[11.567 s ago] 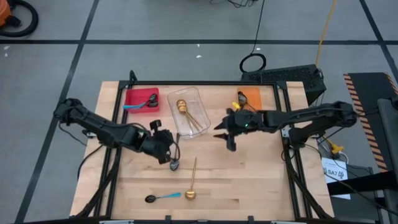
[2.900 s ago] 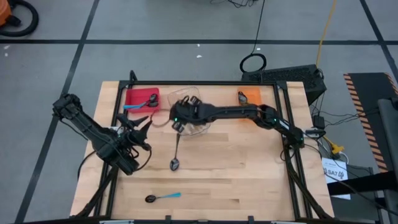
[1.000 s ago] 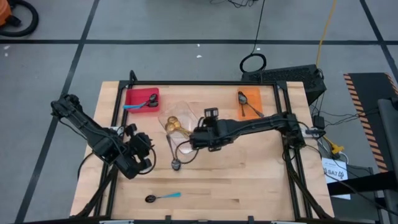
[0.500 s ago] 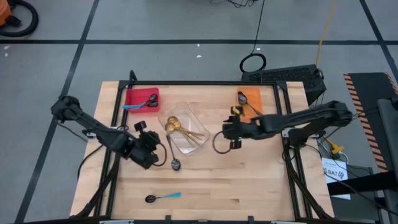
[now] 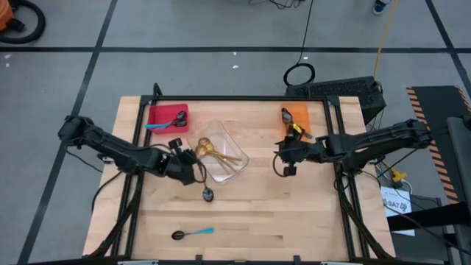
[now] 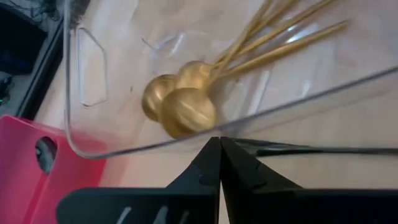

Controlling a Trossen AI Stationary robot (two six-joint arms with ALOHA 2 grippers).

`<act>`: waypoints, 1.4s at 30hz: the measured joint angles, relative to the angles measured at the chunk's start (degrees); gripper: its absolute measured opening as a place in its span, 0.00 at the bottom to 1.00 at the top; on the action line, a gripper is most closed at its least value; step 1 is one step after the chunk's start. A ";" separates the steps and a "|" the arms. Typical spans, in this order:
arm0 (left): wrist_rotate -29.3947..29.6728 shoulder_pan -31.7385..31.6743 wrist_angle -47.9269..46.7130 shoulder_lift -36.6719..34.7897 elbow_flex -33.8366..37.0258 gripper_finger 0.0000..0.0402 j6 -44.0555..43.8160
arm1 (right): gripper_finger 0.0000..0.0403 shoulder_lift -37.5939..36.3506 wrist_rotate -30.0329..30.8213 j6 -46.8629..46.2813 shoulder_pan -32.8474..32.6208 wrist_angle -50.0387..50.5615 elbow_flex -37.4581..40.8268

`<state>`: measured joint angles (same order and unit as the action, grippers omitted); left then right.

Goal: Sort silverware by color (type)
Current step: Adjust the transparent bin

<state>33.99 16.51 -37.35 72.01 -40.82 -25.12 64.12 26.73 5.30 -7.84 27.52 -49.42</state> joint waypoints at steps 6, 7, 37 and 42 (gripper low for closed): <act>0.53 -5.73 1.61 0.00 0.70 0.01 4.81 | 0.32 -0.75 0.04 -1.58 0.00 -0.20 0.65; 0.53 -6.75 2.12 0.00 0.70 0.01 5.93 | 0.32 -0.75 0.12 -1.59 0.00 -0.21 0.65; -7.10 -12.18 -3.98 -3.04 -0.04 0.01 12.03 | 0.32 -0.71 0.26 0.31 4.75 -1.57 0.65; -5.51 -16.98 1.90 -2.19 -0.02 0.01 18.36 | 0.32 -0.71 0.26 0.11 5.42 -1.59 0.65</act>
<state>28.48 -0.47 -35.45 69.82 -40.84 -6.77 63.42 26.98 5.41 -2.42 25.93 -48.77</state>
